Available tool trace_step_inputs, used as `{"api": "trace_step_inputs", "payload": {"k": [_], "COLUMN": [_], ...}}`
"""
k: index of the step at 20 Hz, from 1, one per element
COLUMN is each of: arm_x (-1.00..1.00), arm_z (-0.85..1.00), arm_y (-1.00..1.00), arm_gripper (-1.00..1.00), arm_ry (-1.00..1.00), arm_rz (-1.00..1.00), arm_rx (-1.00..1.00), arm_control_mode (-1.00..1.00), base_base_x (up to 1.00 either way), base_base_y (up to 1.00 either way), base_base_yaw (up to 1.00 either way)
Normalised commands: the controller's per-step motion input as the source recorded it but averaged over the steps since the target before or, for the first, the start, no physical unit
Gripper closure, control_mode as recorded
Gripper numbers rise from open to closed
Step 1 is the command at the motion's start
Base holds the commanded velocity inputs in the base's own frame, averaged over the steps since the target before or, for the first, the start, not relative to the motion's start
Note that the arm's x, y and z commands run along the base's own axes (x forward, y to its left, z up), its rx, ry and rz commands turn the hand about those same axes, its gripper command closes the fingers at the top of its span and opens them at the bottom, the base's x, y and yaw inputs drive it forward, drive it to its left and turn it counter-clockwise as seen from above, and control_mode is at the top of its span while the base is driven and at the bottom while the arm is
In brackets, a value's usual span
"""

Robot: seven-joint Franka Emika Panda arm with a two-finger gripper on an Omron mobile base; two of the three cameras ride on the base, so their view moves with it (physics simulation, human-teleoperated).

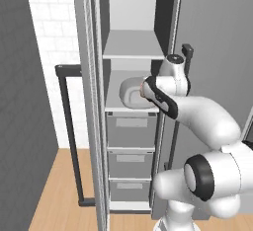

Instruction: Take the meat container that has the steak and place it on the second highest rack of the freezer. Then take the vegetable container that has the cucumber and avocado and place it on the highest rack of the freezer.

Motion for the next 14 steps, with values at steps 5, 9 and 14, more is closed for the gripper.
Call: {"api": "trace_step_inputs", "payload": {"k": [5, 9, 14], "arm_x": [0.45, 0.37, 0.24], "arm_z": [-0.47, -0.50, -0.40], "arm_y": [0.00, 0.00, 0.02], "arm_gripper": [1.00, 1.00, 1.00], "arm_ry": [0.00, 0.00, -0.01], "arm_rz": [-0.04, -0.04, -0.02], "arm_rx": [0.00, 0.00, 0.00], "arm_control_mode": [-1.00, -1.00, -1.00], "base_base_x": [0.00, 0.00, 0.00], "base_base_y": [0.00, 0.00, 0.00], "base_base_yaw": [0.00, 0.00, 0.00]}}
